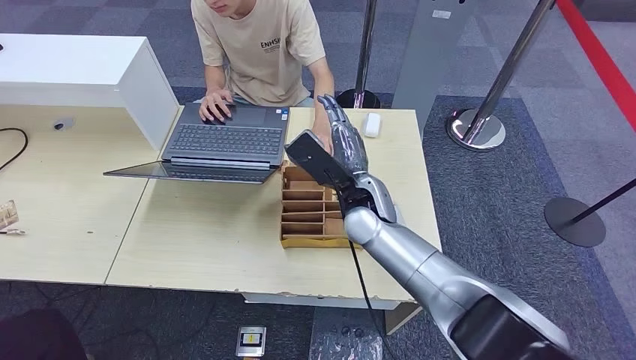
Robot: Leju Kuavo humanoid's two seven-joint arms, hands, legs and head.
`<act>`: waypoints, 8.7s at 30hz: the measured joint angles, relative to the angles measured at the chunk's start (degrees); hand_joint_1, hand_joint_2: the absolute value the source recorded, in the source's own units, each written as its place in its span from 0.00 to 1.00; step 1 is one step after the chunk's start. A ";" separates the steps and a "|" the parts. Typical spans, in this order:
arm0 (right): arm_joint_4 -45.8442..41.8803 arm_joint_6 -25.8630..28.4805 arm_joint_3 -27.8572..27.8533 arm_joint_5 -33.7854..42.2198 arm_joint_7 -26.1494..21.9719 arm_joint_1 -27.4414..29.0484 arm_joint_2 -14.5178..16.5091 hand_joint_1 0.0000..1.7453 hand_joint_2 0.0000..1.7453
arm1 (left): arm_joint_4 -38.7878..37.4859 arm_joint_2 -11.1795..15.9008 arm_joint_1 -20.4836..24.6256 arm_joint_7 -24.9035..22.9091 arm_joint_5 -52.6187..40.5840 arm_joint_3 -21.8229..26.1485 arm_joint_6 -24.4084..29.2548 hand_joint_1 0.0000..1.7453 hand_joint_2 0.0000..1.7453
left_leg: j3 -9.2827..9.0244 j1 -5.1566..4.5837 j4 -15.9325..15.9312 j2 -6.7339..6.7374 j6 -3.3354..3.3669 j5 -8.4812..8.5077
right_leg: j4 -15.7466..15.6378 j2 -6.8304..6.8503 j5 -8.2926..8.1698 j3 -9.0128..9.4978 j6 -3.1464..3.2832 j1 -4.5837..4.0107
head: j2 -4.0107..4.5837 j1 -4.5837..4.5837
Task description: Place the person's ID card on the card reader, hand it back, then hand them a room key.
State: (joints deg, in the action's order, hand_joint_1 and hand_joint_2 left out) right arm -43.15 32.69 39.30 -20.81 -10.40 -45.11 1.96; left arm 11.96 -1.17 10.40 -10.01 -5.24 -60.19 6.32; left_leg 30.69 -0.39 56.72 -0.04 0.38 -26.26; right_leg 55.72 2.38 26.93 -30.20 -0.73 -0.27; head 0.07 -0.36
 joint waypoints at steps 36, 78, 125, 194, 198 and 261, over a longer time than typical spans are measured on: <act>-24.19 -4.72 -3.70 11.74 -2.49 22.15 -3.90 0.00 1.00 | -0.02 1.79 -1.77 1.44 -0.40 0.04 3.26 0.00 1.00 | -0.01 0.00 -0.01 0.01 0.00 -0.03 | -0.01 -0.01 0.01 0.02 -0.01 0.01 | 0.00 -0.01; -24.06 -0.89 -3.28 3.27 1.02 23.26 -5.98 0.00 1.00 | -0.04 2.03 -2.44 1.25 0.10 0.28 3.08 0.00 0.00 | -0.03 -0.01 -0.01 0.03 0.00 -0.03 | -0.01 -0.02 0.01 0.02 -0.01 0.01 | 0.00 -0.02; -9.20 -3.91 2.48 -27.15 12.98 13.87 -8.63 0.00 1.00 | -0.04 2.37 -2.14 0.73 -1.29 0.28 1.03 0.00 0.00 | -0.03 -0.01 0.00 0.03 0.00 -0.03 | -0.01 -0.02 0.00 0.03 -0.01 0.01 | 0.00 -0.02; -6.46 -10.42 4.25 -30.62 13.49 9.04 -9.55 0.13 1.00 | -0.04 2.28 -1.06 1.15 -1.61 0.28 -0.27 0.00 0.00 | -0.04 -0.02 0.00 0.03 0.00 -0.02 | -0.01 -0.02 -0.01 0.04 0.00 0.02 | 0.00 -0.01; -5.89 -11.43 4.70 -31.07 13.59 8.25 -9.64 0.16 1.00 | -0.04 2.26 -1.01 1.15 -1.79 0.28 -0.46 0.00 0.00 | -0.04 -0.02 0.01 0.03 0.00 -0.02 | -0.01 -0.02 -0.01 0.05 0.00 0.02 | 0.00 -0.01; -8.38 -8.48 4.32 -29.76 14.57 12.33 -11.40 0.28 1.00 | -0.04 2.41 -1.83 1.72 -2.30 0.28 0.68 0.00 0.00 | -0.24 -0.02 0.01 0.04 0.00 -0.02 | -0.01 -0.03 -0.01 0.23 0.00 0.02 | 0.00 -0.01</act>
State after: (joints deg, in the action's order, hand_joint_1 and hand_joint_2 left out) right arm -51.53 24.21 43.62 -50.57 4.17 -32.78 -9.44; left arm 11.91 1.25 8.56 -8.28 -7.54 -59.91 6.99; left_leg 30.45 -0.41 56.73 -0.01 0.39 -26.28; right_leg 55.71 2.35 26.92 -29.97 -0.73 -0.25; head 0.07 -0.37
